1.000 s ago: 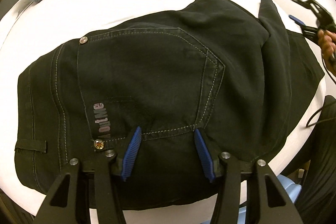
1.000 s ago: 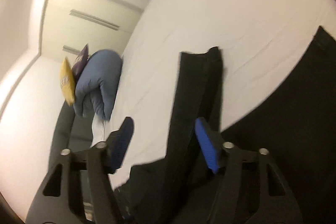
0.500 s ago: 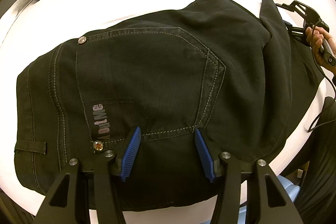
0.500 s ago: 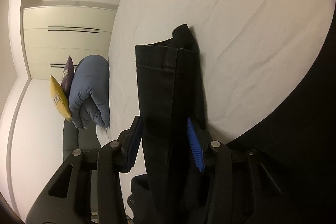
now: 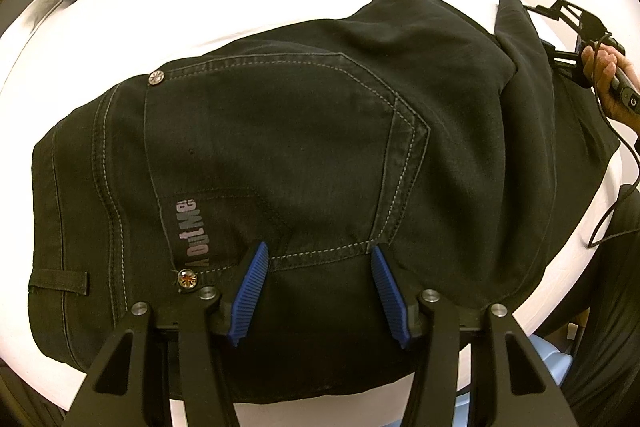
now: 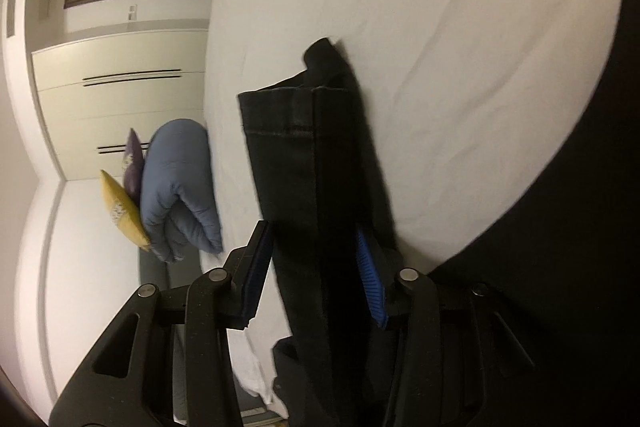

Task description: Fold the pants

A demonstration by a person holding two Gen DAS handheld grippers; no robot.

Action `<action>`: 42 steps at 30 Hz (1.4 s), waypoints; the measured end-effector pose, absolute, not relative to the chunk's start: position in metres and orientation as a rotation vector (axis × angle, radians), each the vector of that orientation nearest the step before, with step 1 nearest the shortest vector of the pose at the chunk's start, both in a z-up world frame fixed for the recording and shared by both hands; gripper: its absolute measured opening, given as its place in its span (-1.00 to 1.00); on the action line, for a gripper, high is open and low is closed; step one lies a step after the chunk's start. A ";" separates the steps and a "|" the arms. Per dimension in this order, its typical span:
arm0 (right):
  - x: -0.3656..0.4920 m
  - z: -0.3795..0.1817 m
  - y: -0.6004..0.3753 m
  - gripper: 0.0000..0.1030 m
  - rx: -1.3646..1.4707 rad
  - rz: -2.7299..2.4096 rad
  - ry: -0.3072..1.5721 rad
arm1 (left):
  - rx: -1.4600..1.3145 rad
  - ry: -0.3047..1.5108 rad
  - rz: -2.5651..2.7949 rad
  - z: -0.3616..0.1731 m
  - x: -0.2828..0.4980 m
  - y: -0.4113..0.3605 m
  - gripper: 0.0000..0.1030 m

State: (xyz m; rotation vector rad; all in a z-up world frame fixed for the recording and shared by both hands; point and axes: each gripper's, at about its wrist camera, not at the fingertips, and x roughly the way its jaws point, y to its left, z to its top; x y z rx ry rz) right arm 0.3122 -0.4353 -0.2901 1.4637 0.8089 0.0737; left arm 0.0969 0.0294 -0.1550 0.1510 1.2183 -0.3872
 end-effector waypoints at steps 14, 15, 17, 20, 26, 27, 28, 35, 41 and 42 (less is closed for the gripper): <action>0.335 -0.247 -0.437 -0.96 1.232 0.048 0.758 | 0.163 1.225 -0.385 -0.155 0.098 0.026 0.10; 0.329 -0.232 -0.439 -0.96 1.202 0.030 0.742 | 0.163 1.224 -0.386 -0.155 0.098 0.026 0.11; 0.308 -0.197 -0.441 -0.96 1.133 0.004 0.676 | 0.161 1.224 -0.387 -0.154 0.098 0.026 0.11; 0.267 -0.153 -0.446 -0.96 1.052 -0.051 0.602 | 0.161 1.219 -0.388 -0.154 0.097 0.025 0.11; 0.177 -0.134 -0.454 -0.96 1.073 -0.287 0.570 | 0.154 1.215 -0.394 -0.152 0.094 0.027 0.12; 0.170 -0.138 -0.453 -0.96 1.081 -0.321 0.591 | 0.154 1.215 -0.394 -0.152 0.094 0.027 0.13; 0.159 -0.148 -0.454 -0.96 1.104 -0.369 0.621 | 0.154 1.214 -0.393 -0.151 0.094 0.026 0.14; 0.131 -0.158 -0.454 -0.96 1.125 -0.461 0.684 | 0.163 1.227 -0.380 -0.149 0.093 0.021 0.21; 0.128 -0.080 -0.430 -0.98 0.805 -0.458 0.511 | 0.157 1.227 -0.366 -0.146 0.093 0.011 0.35; 0.129 -0.066 -0.420 -0.98 0.706 -0.456 0.491 | 0.157 1.226 -0.366 -0.146 0.093 0.009 0.38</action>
